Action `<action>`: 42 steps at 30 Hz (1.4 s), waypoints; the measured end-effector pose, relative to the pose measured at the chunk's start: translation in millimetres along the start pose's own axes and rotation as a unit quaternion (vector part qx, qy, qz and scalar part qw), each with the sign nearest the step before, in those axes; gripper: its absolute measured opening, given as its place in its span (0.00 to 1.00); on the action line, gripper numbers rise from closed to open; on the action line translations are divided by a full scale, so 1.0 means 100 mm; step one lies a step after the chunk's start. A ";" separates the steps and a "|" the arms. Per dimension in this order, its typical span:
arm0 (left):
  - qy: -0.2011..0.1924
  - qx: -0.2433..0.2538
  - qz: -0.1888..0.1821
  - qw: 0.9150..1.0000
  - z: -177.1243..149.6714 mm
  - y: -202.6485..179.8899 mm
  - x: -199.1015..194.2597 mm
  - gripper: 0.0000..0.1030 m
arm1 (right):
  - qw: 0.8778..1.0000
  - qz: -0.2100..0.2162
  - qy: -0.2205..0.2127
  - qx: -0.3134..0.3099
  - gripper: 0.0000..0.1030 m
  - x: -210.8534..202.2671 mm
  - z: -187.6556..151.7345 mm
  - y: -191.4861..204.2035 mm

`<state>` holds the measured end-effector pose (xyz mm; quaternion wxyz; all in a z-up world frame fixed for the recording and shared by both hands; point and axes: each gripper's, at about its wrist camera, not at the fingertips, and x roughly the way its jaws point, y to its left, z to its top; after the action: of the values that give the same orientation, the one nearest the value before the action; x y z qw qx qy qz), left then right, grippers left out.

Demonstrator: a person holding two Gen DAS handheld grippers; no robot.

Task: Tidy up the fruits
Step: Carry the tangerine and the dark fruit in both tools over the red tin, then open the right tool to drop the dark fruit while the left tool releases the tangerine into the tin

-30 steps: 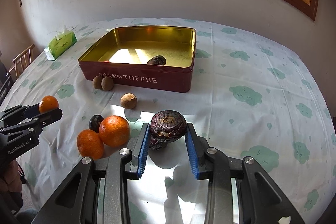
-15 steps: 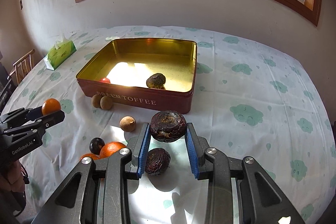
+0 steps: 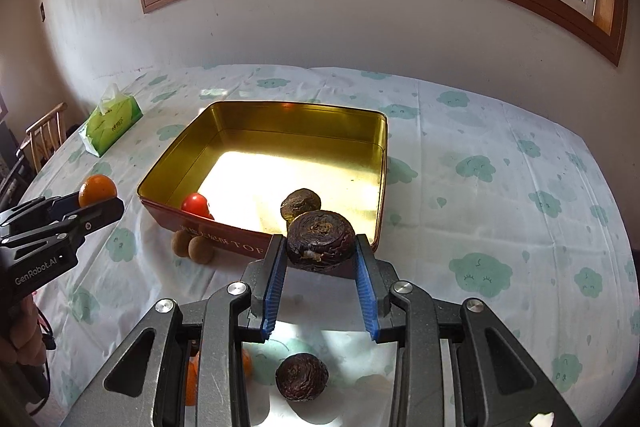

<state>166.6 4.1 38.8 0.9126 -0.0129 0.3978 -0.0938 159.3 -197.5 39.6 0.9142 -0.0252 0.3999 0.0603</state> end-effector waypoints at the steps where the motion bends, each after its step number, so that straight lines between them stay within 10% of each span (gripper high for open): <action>1: 0.001 -0.001 0.000 1.000 0.03 0.00 0.03 0.40 | 1.000 0.001 0.001 0.000 0.30 0.02 0.02 0.00; 42: 0.053 0.020 0.014 0.998 0.24 -0.11 0.87 0.40 | 0.998 0.005 0.055 0.003 0.31 0.79 0.21 -0.05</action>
<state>239.8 -23.3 -6.8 0.8913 0.0154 0.4441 -0.0896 228.6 -193.1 -4.3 0.8905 -0.0233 0.4502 0.0618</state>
